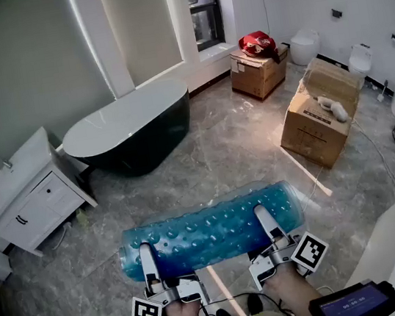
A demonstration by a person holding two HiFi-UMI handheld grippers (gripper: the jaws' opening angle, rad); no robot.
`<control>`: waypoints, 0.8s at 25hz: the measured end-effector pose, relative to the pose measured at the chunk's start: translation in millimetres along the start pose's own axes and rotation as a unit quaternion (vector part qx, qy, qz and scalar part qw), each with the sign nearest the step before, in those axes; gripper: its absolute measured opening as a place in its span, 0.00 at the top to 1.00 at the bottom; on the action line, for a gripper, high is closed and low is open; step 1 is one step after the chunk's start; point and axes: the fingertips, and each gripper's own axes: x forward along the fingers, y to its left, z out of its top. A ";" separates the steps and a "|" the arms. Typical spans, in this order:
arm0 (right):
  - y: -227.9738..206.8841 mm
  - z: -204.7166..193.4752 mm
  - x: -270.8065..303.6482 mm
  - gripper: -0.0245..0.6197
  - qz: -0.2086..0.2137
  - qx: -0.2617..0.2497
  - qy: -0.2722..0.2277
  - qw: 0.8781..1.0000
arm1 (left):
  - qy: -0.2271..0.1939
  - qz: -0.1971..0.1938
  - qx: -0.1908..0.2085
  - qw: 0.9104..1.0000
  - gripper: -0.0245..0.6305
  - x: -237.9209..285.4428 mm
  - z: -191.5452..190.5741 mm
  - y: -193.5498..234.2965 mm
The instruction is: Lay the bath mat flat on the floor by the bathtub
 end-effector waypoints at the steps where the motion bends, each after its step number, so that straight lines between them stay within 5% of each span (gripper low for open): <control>1: -0.3 0.6 0.5 0.45 0.001 0.000 -0.001 1.000 | 0.001 -0.001 0.000 1.000 0.43 0.9 -0.7 0.6; 20: -14.1 13.8 0.7 0.45 -0.002 0.008 -0.002 1.000 | 0.008 0.003 0.008 1.000 0.43 7.0 -13.5 9.9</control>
